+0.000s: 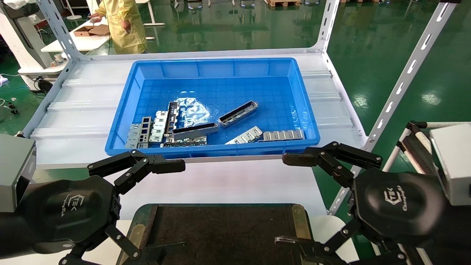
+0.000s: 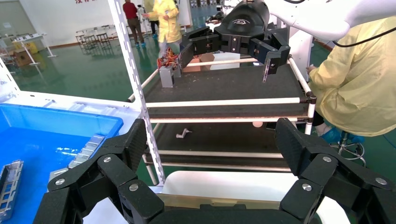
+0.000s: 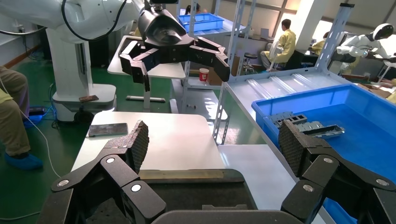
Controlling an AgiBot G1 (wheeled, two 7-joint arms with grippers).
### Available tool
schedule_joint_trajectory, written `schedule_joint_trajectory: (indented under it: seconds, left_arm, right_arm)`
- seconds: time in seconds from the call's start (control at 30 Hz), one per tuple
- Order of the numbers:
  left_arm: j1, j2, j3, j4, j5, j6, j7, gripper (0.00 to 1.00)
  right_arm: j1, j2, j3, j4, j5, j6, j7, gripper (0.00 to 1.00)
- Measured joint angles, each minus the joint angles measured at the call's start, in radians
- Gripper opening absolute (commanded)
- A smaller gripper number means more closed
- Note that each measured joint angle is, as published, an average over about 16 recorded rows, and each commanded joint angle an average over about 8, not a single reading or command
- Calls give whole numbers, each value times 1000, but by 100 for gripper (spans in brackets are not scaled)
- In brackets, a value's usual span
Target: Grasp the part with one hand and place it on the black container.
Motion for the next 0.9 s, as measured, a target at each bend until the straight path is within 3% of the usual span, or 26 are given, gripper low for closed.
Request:
schedule_joint_trajectory:
  seconds: [0.53, 0.9]
  left_arm:
    - [-51, 52, 39, 15, 108, -90, -15, 100]
    - [-145, 166, 95, 96, 268, -242, -17, 100]
  right_arm:
    - [-1, -2, 7, -1, -4, -2, 3, 100]
    - [-1, -2, 6, -1, -3, -2, 3, 100]
